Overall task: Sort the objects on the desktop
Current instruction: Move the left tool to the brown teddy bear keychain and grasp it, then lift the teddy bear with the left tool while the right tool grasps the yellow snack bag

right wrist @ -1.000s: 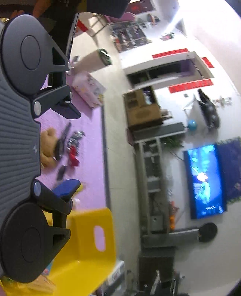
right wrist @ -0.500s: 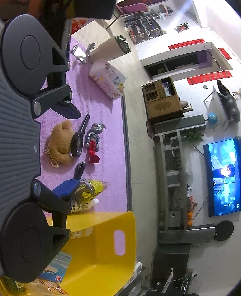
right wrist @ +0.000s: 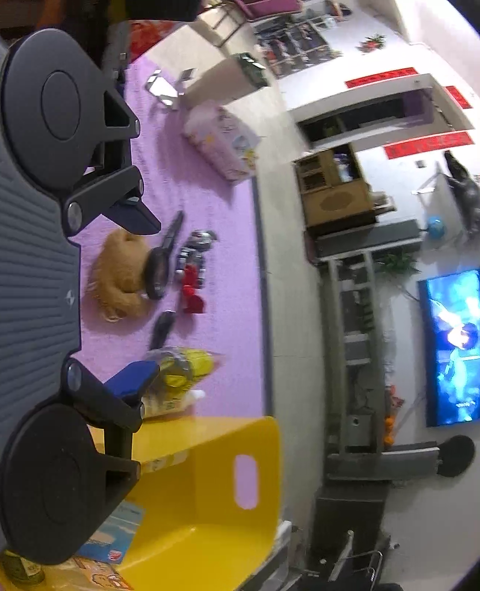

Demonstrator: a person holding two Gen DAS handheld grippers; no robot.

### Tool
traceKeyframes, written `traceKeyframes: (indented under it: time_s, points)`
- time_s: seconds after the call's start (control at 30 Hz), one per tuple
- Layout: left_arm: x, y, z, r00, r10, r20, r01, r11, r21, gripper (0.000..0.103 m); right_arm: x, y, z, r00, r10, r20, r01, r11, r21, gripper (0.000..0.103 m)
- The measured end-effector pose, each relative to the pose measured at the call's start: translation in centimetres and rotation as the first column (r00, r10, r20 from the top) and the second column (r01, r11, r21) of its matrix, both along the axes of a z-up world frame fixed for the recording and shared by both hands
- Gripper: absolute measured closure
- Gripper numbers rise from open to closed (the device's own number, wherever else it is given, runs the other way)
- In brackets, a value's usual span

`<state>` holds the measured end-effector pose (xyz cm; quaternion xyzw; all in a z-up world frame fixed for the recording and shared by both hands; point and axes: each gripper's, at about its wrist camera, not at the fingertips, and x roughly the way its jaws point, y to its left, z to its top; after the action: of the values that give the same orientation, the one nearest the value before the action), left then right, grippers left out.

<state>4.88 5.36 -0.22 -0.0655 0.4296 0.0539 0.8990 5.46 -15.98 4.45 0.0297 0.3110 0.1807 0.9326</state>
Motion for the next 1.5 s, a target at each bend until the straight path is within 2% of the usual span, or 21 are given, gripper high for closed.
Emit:
traceKeyframes:
  time_s: [0.07,0.13,0.17,0.2,0.27,0.33,0.43,0.53,0.6,0.7,0.73,0.77,0.8,0.83,0.87,0.9,1.0,1.13,1.23,1.3,1.5]
  points:
    - [0.2,0.0,0.2,1.000,0.012,0.006,-0.012,1.000,-0.018,0.018,-0.1,0.3,0.1,1.000,0.003,0.008,-0.002,0.999,-0.034,0.029]
    - [0.5,-0.2,0.6,1.000,0.006,0.020,-0.005,0.999,-0.038,0.018,-0.3,0.3,0.4,0.999,0.005,0.031,-0.003,0.998,-0.059,0.046]
    - [0.7,-0.5,0.7,0.999,-0.018,0.028,0.020,0.998,-0.054,0.019,-0.3,0.3,0.6,0.999,0.004,0.037,-0.002,0.998,-0.065,0.062]
    - [0.9,-1.1,0.9,0.998,-0.056,0.034,0.058,0.996,-0.073,0.019,-0.3,0.2,0.8,0.999,-0.001,0.045,0.004,0.998,-0.066,0.065]
    - [1.4,-2.3,0.8,0.993,-0.113,0.044,0.116,0.989,-0.096,0.019,-0.2,-0.4,1.2,0.998,-0.020,0.064,0.023,0.999,-0.047,0.064]
    - [2.3,-3.8,0.5,0.990,-0.137,0.034,0.139,0.986,-0.089,0.019,-0.1,-1.0,1.5,0.996,-0.041,0.079,0.043,0.999,-0.032,0.062]
    - [4.1,-6.2,-0.2,0.992,-0.123,-0.009,0.122,0.991,-0.054,0.017,0.1,-1.9,1.6,0.992,-0.081,0.094,0.083,0.996,-0.025,0.058]
    - [5.7,-8.0,-1.0,0.992,-0.119,-0.046,0.119,0.993,-0.018,0.005,0.6,-2.5,1.5,0.992,-0.096,0.080,0.097,0.995,-0.015,0.057]
    - [6.6,-8.4,-1.5,0.993,-0.088,-0.074,0.089,0.996,0.016,0.004,0.8,-2.7,1.4,0.993,-0.101,0.068,0.101,0.995,-0.006,0.056]
    - [7.2,-7.5,-2.1,0.995,-0.035,-0.097,0.033,0.999,-0.024,0.005,1.0,-2.9,1.3,0.993,-0.100,0.063,0.100,0.995,0.012,0.055]
    - [7.4,-7.1,-2.2,0.994,-0.028,-0.102,0.023,0.998,-0.050,0.010,1.0,-2.8,1.3,0.993,-0.099,0.065,0.098,0.995,0.015,0.054]
    - [7.5,-6.6,-2.4,0.994,-0.025,-0.105,0.017,0.997,-0.081,0.027,0.9,-2.8,1.3,0.993,-0.096,0.068,0.095,0.995,0.019,0.053]
    - [7.5,-6.2,-2.5,0.994,-0.028,-0.109,0.016,0.993,-0.114,0.038,0.9,-2.7,1.3,0.993,-0.091,0.070,0.090,0.996,0.022,0.053]
    - [7.2,-5.7,-2.4,0.995,-0.050,-0.091,0.036,0.987,-0.154,0.055,0.9,-2.6,1.3,0.994,-0.086,0.072,0.085,0.996,0.026,0.053]
    - [6.9,-5.5,-2.3,0.993,-0.070,-0.099,0.051,0.982,-0.180,0.062,0.8,-2.5,1.3,0.994,-0.082,0.074,0.080,0.996,0.029,0.053]
    - [6.5,-5.3,-2.3,0.990,-0.085,-0.113,0.061,0.979,-0.195,0.063,0.8,-2.4,1.3,0.994,-0.076,0.076,0.074,0.997,0.028,0.053]
    - [4.4,-4.7,-1.9,0.978,-0.137,-0.156,0.111,0.980,-0.163,0.064,0.6,-2.2,1.2,0.994,-0.063,0.084,0.062,0.998,0.017,0.053]
    - [1.0,-3.2,-1.1,0.966,-0.135,-0.221,0.107,0.985,-0.136,0.064,0.5,-2.1,1.1,0.995,-0.060,0.083,0.060,0.998,0.011,0.053]
    - [-0.7,-1.8,-1.4,0.976,-0.096,-0.195,0.068,0.987,-0.144,0.063,0.6,-1.8,1.0,0.995,-0.062,0.074,0.061,0.998,0.014,0.053]
    - [-1.1,-1.0,-1.8,0.983,-0.080,-0.166,0.049,0.982,-0.185,0.063,0.5,-1.6,0.9,0.995,-0.063,0.075,0.063,0.998,0.011,0.052]
    - [-1.0,-1.2,-1.7,0.984,-0.111,-0.142,0.086,0.981,-0.175,0.062,0.5,-0.8,0.2,0.995,-0.051,0.089,0.054,0.998,-0.032,0.045]
